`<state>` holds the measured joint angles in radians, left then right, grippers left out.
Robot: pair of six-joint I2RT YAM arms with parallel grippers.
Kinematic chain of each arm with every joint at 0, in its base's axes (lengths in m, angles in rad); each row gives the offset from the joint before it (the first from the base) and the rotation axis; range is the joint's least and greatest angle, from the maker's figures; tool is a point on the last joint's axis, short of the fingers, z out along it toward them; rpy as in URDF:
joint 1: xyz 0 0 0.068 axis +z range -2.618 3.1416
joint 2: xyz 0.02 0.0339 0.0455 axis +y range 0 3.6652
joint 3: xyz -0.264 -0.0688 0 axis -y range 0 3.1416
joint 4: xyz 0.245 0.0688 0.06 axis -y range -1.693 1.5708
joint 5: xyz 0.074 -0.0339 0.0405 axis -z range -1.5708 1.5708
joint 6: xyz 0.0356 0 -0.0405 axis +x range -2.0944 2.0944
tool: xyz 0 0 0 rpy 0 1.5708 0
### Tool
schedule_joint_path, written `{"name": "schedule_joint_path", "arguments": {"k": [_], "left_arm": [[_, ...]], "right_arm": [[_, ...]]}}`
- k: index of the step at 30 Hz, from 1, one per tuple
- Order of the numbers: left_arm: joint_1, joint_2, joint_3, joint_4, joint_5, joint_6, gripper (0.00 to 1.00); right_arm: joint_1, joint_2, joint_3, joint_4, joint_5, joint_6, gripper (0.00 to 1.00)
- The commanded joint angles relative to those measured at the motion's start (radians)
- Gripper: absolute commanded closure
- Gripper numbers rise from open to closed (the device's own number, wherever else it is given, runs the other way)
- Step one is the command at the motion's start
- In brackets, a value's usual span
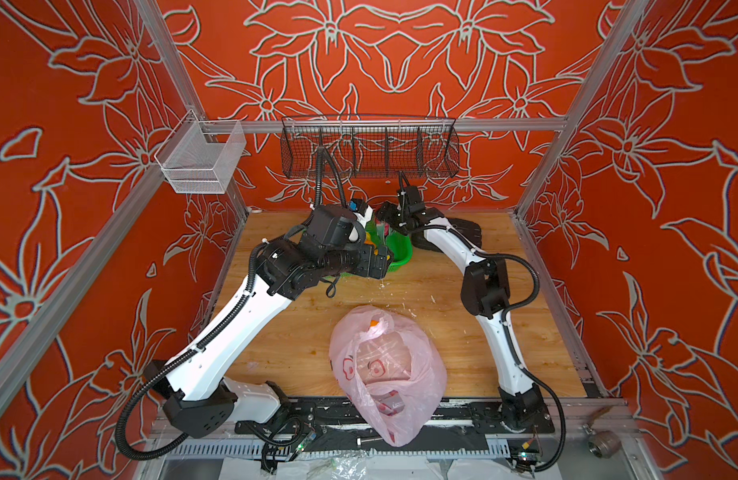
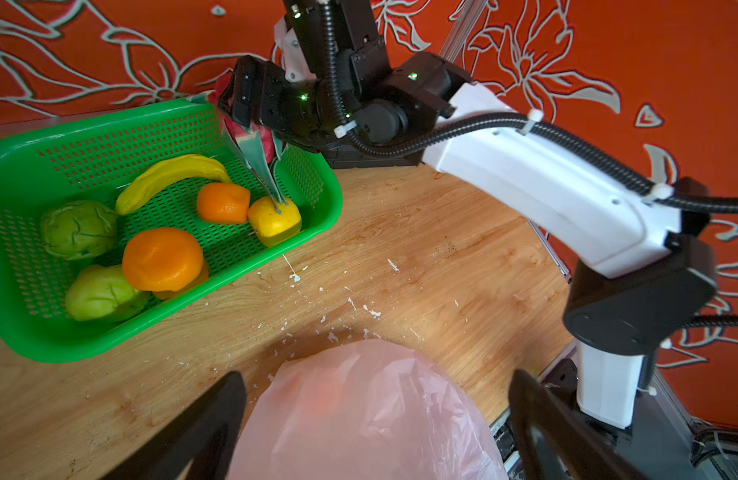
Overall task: Untie the knot of the plastic bag and take out the fruit
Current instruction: 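Lower the dragon fruit into the green basket with the right gripper, then release the dragon fruit and draw the right gripper back toward the bag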
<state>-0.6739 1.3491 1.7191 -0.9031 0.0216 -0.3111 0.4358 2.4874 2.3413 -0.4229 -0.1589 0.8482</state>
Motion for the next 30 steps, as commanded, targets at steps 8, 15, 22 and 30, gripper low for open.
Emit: {"name": "schedule_joint_path", "arguments": {"k": [8, 15, 22, 30], "left_arm": [[0.006, -0.025, 0.026, -0.122, 0.036, -0.018, 0.02], [0.007, 0.03, 0.033, -0.241, -0.051, -0.104, 0.02], [0.025, 0.064, -0.086, -0.209, -0.027, -0.12, 0.03], [0.049, 0.219, -0.128, -0.192, 0.045, -0.022, 0.02]], "right_arm": [[-0.011, 0.092, 0.147, -0.129, -0.022, 0.019, 0.12], [-0.035, -0.083, 0.079, -0.172, 0.022, -0.053, 0.03], [-0.054, -0.334, -0.105, -0.148, 0.014, -0.141, 0.03], [-0.052, -0.803, -0.531, -0.14, -0.087, -0.32, 0.03]]}}
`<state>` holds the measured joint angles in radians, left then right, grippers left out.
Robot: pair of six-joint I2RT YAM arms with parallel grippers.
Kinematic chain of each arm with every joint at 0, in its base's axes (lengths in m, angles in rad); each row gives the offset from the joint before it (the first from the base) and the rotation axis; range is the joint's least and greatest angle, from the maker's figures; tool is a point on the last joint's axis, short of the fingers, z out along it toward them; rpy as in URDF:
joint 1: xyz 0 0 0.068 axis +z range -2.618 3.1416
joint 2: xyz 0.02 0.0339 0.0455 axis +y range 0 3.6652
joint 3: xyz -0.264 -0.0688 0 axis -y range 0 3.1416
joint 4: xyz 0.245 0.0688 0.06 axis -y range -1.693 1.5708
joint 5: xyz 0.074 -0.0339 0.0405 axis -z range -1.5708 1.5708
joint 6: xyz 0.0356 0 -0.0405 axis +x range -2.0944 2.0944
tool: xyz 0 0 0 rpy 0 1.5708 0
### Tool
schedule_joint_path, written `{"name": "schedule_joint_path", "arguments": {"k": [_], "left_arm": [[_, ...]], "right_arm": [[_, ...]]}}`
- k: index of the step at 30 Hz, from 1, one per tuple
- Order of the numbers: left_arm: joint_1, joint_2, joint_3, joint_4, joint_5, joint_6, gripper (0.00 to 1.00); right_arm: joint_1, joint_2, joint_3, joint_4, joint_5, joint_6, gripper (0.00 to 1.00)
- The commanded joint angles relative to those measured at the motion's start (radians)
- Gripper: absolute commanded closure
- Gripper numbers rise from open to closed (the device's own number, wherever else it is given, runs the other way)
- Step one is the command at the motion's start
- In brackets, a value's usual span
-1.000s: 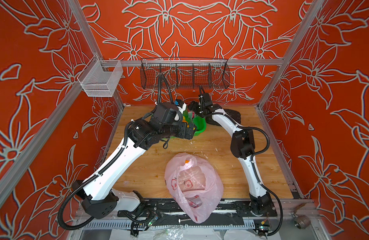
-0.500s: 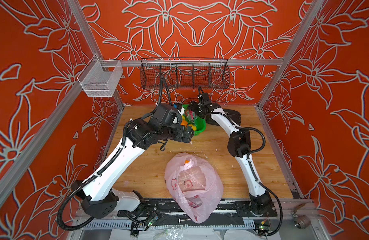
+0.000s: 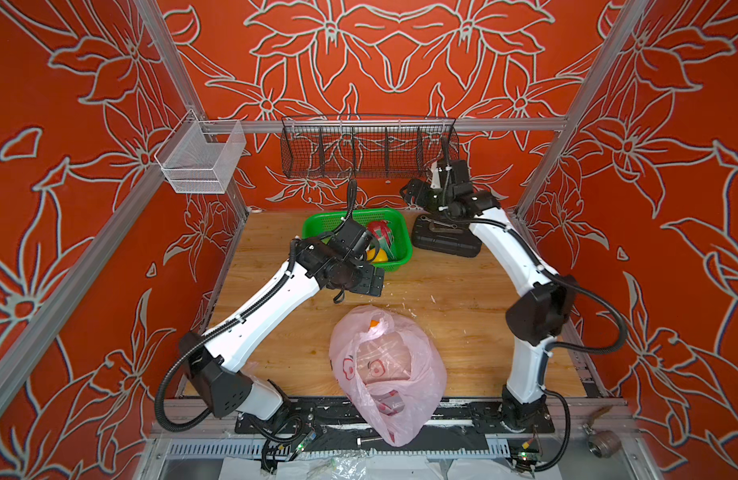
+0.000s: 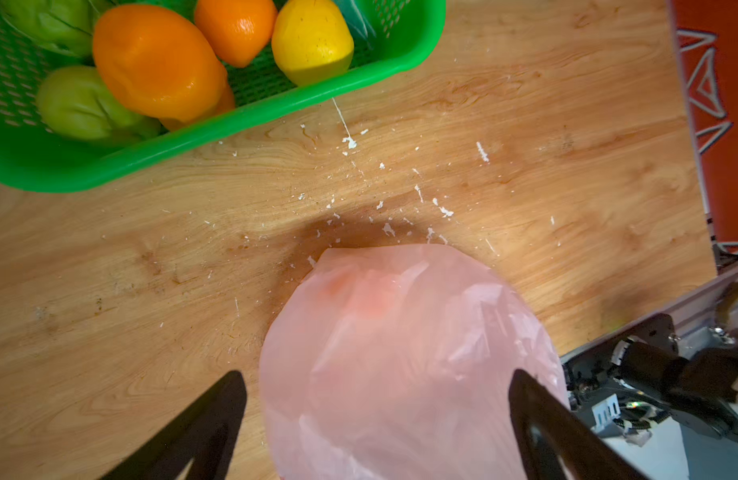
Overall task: Untie the knot of the plastic bag and take out the fruit
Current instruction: 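Release the dragon fruit and draw the right gripper back toward the bag, then grasp the bag rim with both grippers and pull the opening apart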
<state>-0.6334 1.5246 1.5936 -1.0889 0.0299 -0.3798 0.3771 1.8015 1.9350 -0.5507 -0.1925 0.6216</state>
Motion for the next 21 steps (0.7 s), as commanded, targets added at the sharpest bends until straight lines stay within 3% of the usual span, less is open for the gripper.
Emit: {"name": "schedule_joint_path", "arguments": {"k": [1, 7, 13, 17, 21], "left_arm": [[0.011, 0.069, -0.004, -0.011, 0.039, 0.057, 0.03], [0.016, 0.161, -0.054, -0.015, 0.1, 0.078, 0.03], [0.021, 0.223, -0.095, 0.024, 0.128, 0.053, 0.02], [0.028, 0.234, -0.113, 0.079, 0.119, 0.035, 0.02], [0.037, 0.246, -0.112, 0.092, 0.096, 0.034, 0.02]], "right_arm": [[0.008, -0.184, -0.194, -0.014, -0.073, -0.115, 0.03], [0.05, -0.515, -0.531, -0.172, -0.149, -0.222, 0.05], [0.247, -0.795, -0.795, -0.269, -0.103, -0.356, 0.08], [0.338, -0.875, -0.891, -0.281, -0.139, -0.358, 0.1], [0.459, -0.898, -0.976, -0.263, -0.041, -0.405, 0.03]]}}
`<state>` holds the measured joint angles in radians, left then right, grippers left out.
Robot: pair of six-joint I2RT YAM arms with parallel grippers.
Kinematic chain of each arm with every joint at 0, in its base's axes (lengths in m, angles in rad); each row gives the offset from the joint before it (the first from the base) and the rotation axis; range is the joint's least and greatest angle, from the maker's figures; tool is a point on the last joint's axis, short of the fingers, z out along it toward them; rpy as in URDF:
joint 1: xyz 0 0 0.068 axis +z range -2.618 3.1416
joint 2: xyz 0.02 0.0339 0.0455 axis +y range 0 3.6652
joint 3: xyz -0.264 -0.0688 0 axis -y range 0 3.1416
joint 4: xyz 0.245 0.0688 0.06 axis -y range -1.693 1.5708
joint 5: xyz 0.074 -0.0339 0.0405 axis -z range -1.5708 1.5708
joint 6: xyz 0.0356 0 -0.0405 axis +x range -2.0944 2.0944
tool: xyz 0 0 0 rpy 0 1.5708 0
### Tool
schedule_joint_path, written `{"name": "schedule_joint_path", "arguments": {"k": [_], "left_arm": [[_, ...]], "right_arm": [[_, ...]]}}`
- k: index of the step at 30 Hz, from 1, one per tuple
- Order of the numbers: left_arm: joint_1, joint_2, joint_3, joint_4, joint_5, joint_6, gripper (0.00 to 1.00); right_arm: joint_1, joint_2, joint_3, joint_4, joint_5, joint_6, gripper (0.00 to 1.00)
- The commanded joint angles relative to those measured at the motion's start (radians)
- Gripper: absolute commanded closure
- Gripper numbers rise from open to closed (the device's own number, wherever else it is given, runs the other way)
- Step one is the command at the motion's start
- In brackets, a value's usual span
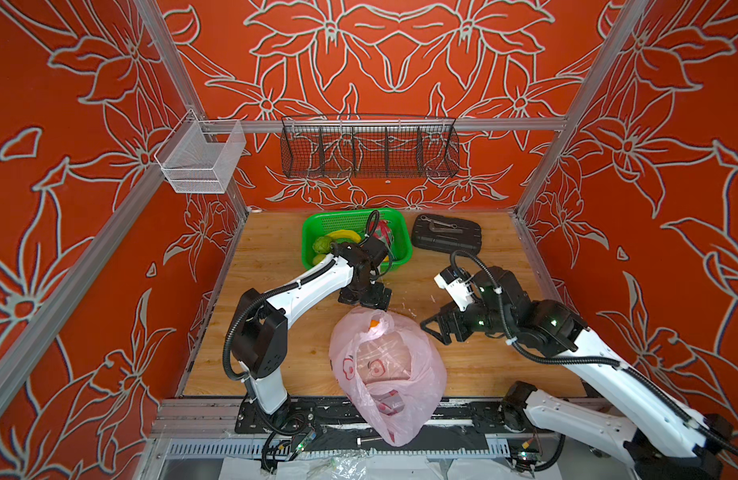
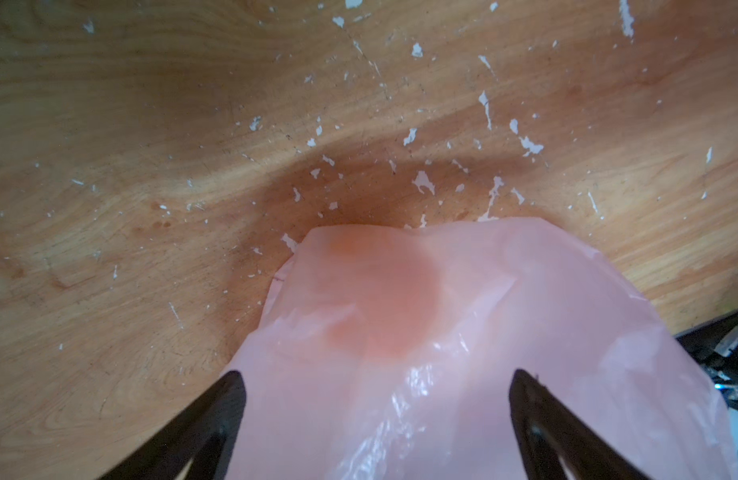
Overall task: Untie the knot of the plastic bag and take out the fruit
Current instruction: 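Grasp the bag rim with both grippers and pull the opening apart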
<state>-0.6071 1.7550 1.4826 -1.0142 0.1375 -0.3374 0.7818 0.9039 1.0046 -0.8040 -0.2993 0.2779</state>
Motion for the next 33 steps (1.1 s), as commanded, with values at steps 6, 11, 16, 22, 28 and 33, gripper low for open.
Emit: {"name": "schedule_joint_path", "arguments": {"k": [6, 11, 16, 22, 28, 33], "left_arm": [[0.017, -0.018, 0.004, 0.029, -0.029, -0.013, 0.01], [0.02, -0.084, -0.002, 0.026, -0.067, -0.031, 0.01], [0.021, -0.179, -0.017, 0.007, -0.084, -0.059, 0.01], [0.021, -0.32, -0.065, 0.017, -0.093, -0.089, 0.01], [0.021, -0.49, -0.132, 0.105, -0.092, -0.09, 0.01], [0.016, -0.585, -0.14, 0.157, -0.051, -0.11, 0.02]], "right_arm": [[0.125, 0.128, -0.115, 0.098, 0.247, -0.046, 0.03], [0.134, 0.225, -0.178, 0.266, 0.355, -0.05, 0.19], [0.133, 0.297, -0.183, 0.334, 0.45, -0.194, 0.47], [0.128, 0.324, -0.167, 0.457, 0.51, -0.429, 0.66], [0.091, 0.399, -0.08, 0.533, 0.48, -0.467, 0.76], [0.079, 0.463, -0.035, 0.553, 0.58, -0.402, 0.59]]}}
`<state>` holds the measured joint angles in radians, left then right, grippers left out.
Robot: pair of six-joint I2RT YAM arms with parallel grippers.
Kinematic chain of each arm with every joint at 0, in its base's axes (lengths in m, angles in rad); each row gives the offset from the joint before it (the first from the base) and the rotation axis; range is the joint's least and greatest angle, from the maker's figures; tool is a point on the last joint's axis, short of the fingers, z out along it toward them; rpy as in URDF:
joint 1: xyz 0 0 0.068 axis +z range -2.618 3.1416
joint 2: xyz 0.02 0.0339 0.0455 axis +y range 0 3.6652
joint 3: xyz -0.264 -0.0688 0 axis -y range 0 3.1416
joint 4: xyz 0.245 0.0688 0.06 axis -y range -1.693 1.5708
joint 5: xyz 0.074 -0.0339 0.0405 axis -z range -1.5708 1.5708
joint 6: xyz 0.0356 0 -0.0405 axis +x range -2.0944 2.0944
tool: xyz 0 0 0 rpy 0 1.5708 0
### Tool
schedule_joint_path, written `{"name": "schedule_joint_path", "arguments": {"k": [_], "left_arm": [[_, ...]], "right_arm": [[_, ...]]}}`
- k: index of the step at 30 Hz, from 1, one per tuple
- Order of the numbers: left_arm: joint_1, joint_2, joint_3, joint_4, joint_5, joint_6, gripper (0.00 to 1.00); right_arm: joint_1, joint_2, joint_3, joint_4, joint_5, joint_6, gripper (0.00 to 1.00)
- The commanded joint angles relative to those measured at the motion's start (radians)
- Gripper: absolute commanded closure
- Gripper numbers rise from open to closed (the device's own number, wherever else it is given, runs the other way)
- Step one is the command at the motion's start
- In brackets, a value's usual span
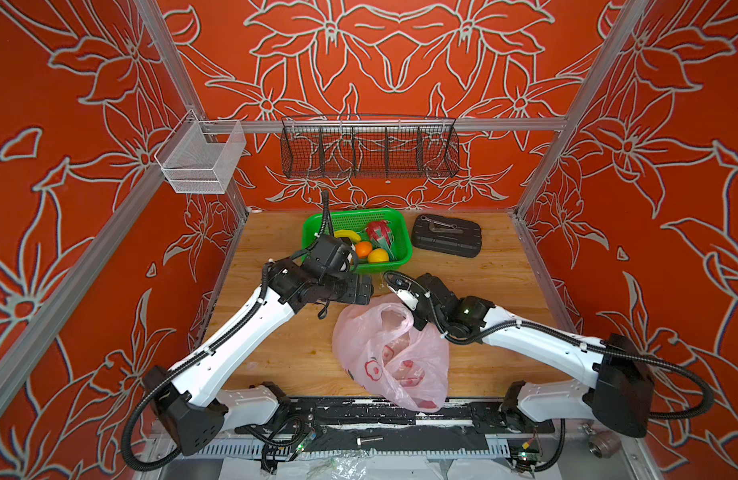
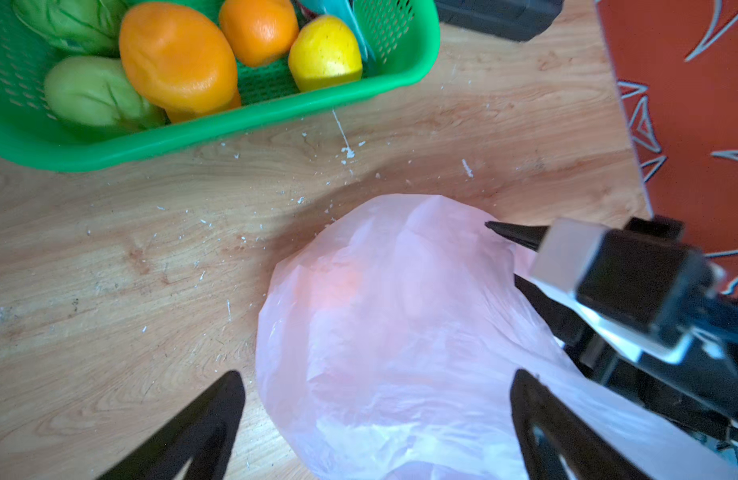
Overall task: Untie the knot of the plastic bag and take out the fruit
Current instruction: 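Grasp the bag rim with both grippers and pull the opening apart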
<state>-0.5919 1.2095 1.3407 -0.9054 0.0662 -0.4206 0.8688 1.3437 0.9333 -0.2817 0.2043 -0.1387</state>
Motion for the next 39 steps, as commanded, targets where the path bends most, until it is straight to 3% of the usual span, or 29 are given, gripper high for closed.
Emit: {"name": "schedule_joint_path", "arguments": {"k": [1, 5, 9, 16, 22, 32, 36, 39], "left_arm": [[-0.004, -0.051, 0.009, 0.046, 0.028, -0.04, 0.02], [-0.042, -0.105, 0.059, -0.035, 0.021, -0.096, 0.02], [-0.154, -0.159, 0.087, -0.095, -0.083, -0.137, 0.02], [-0.36, -0.082, 0.124, -0.147, -0.275, -0.183, 0.02], [-0.438, 0.021, 0.094, -0.061, -0.284, -0.162, 0.02], [-0.447, 0.137, 0.101, -0.143, -0.527, -0.208, 0.02], [-0.426, 0.075, 0.013, -0.091, -0.518, -0.26, 0.2], [-0.413, 0.005, -0.076, -0.033, -0.485, -0.289, 0.25]], "right_arm": [[-0.011, 0.03, 0.049, 0.012, 0.091, 0.031, 0.53], [-0.014, -0.018, 0.074, -0.047, 0.066, 0.091, 0.4], [-0.016, -0.138, 0.071, -0.104, 0.026, 0.252, 0.29], [-0.016, -0.34, -0.02, -0.187, 0.016, 0.648, 0.3], [-0.016, -0.45, -0.156, -0.147, -0.002, 0.861, 0.32], [-0.013, -0.392, -0.244, 0.03, -0.087, 0.911, 0.31], [-0.005, -0.348, -0.274, 0.128, -0.155, 0.873, 0.31], [0.0, -0.312, -0.282, 0.176, -0.219, 0.832, 0.34]]}}
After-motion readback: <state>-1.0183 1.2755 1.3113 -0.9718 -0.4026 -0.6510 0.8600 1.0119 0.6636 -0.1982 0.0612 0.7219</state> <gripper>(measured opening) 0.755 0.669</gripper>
